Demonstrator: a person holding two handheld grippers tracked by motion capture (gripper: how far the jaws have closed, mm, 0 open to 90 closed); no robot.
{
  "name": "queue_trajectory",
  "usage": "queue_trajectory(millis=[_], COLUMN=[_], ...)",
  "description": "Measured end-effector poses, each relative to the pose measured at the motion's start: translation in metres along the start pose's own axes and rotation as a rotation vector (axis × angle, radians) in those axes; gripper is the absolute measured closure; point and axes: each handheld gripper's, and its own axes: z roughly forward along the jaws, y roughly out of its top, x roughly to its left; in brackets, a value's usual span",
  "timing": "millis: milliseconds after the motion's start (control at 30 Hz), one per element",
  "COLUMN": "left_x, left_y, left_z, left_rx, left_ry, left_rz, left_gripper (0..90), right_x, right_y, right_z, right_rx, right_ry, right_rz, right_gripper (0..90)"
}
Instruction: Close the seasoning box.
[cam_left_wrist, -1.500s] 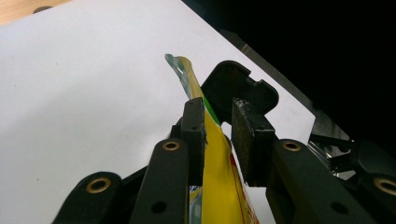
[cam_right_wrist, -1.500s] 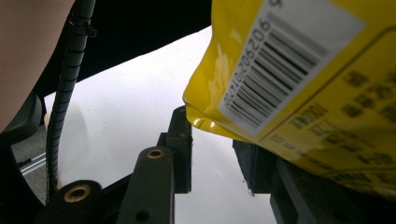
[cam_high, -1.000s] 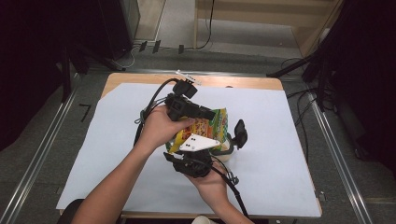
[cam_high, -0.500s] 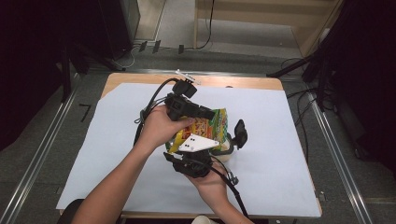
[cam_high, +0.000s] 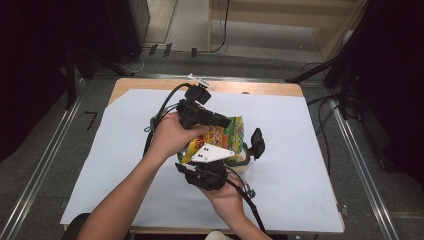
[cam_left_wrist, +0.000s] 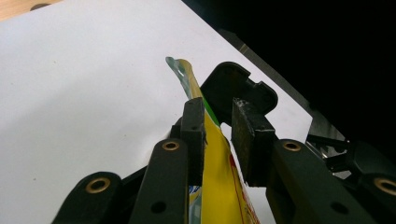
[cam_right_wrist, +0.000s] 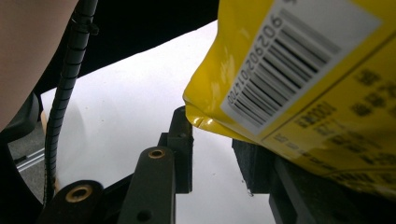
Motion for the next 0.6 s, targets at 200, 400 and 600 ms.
queue_trajectory(millis=[200,400,600], left_x=[0.0008,0.0003,-0.0005], left_y=[0.0002,0.0001,0.0002], left_z=[-0.0002,0.0000,0.0000], left_rx=[0.005,0.002,0.003], left_ry=[0.004,0.003,0.006], left_rz=[-0.007,-0.001,0.003], left_gripper=[75.3,75.3,75.2], right_x=[0.0020,0.0018,0.0014], right_y=[0.0002,0.0002,0.0001], right_z=[-0.0002,-0.0001,-0.0002], right_rx=[0.006,0.003,0.002], right_ry=[-0.019,-0.016,-0.013], right_rz=[-0.021,-0.015,-0.011], right_gripper=[70.9,71.0,71.1])
